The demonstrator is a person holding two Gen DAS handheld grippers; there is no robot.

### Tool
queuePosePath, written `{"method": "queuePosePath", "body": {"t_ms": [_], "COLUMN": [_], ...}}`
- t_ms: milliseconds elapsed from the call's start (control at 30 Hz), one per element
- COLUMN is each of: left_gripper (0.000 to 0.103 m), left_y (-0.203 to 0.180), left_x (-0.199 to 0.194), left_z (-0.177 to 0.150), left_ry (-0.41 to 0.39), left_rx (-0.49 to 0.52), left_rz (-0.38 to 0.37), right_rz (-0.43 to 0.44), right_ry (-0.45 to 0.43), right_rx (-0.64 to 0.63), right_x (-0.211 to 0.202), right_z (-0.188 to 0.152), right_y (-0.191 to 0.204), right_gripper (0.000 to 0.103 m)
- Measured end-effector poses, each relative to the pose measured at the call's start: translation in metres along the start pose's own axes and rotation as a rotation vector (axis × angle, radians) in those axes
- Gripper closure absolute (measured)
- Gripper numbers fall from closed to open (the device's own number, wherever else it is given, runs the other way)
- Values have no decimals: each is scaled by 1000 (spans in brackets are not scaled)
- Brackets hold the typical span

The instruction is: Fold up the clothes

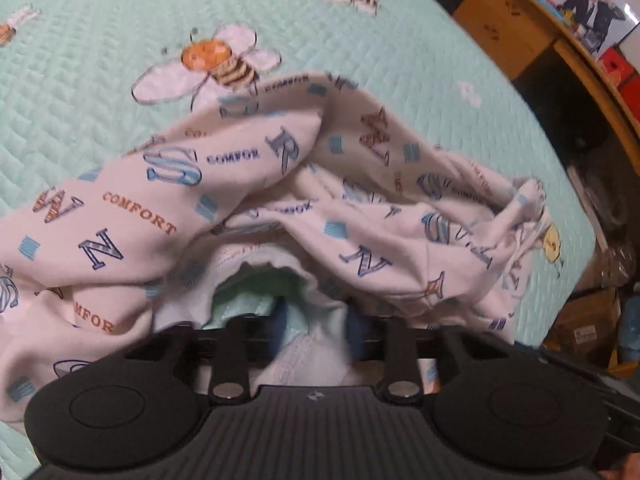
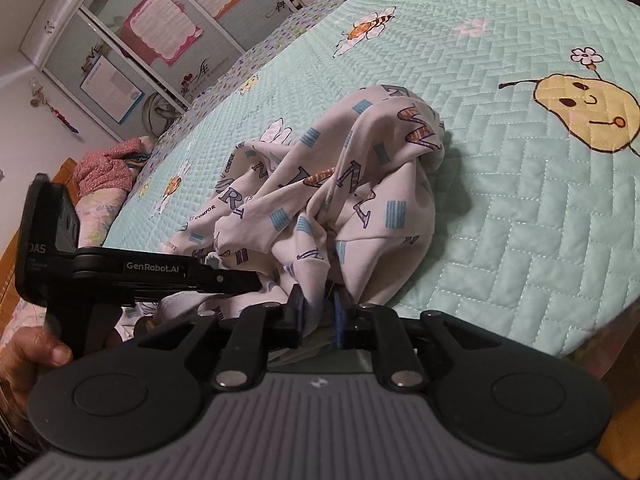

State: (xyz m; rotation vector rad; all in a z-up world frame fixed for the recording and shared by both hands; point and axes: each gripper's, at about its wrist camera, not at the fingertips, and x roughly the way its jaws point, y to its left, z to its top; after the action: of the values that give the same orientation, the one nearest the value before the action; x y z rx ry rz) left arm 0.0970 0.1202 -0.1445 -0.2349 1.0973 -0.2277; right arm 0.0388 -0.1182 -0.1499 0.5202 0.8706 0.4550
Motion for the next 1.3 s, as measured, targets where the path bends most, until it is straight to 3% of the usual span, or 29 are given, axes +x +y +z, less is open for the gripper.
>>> {"method": "queuePosePath", "body": {"t_ms": [133,267,400,500,700,833,933,1000,1067,1167,1233,1300], "left_gripper": [100,100,101,103,103,103,96,86,84,79,71,56], "left_y": [-2,-5,2,3,4,6,13,23,35,43,38,28], "left_x": [-32,-90,-168,-230,-353,-309,-240,-194,-155,-126,-120,-117], "left_z": [-7,-2,5,5,4,6,-4,-9,-15,-18,-12,-6], "left_ry": [-134,-309,-518,-668,-967,-744,-519,-400,-300,-262,-281,-319], "left_rx": [-19,14,-19,-8,14,33,11,12,14,44,81,119], "left_rz": [1,6,-40,-51,-72,-5,48,90,136,203,224,222], "right_rz": [6,11,13,26,27,10,12,4,-6,-27,-40,-42], "right_ry": [-26,-68,-111,-126,-140,-151,-147,-139,-131,-121,-115,-106], "right_rx": [16,16,6,9,-64,-143,-163,-177,-187,-163,-141,-134], "right_x": [-7,-16,-25,-29,-25,-20,-20,-22,-24,-25,-24,-21], "right_z": [0,1,2,4,9,11,10,9,7,6,5,4], "right_y": [-3,-4,-3,-2,12,29,35,36,35,28,23,22], "right_gripper": [75,73,70,61,57,53,51,50,50,50,50,50]}}
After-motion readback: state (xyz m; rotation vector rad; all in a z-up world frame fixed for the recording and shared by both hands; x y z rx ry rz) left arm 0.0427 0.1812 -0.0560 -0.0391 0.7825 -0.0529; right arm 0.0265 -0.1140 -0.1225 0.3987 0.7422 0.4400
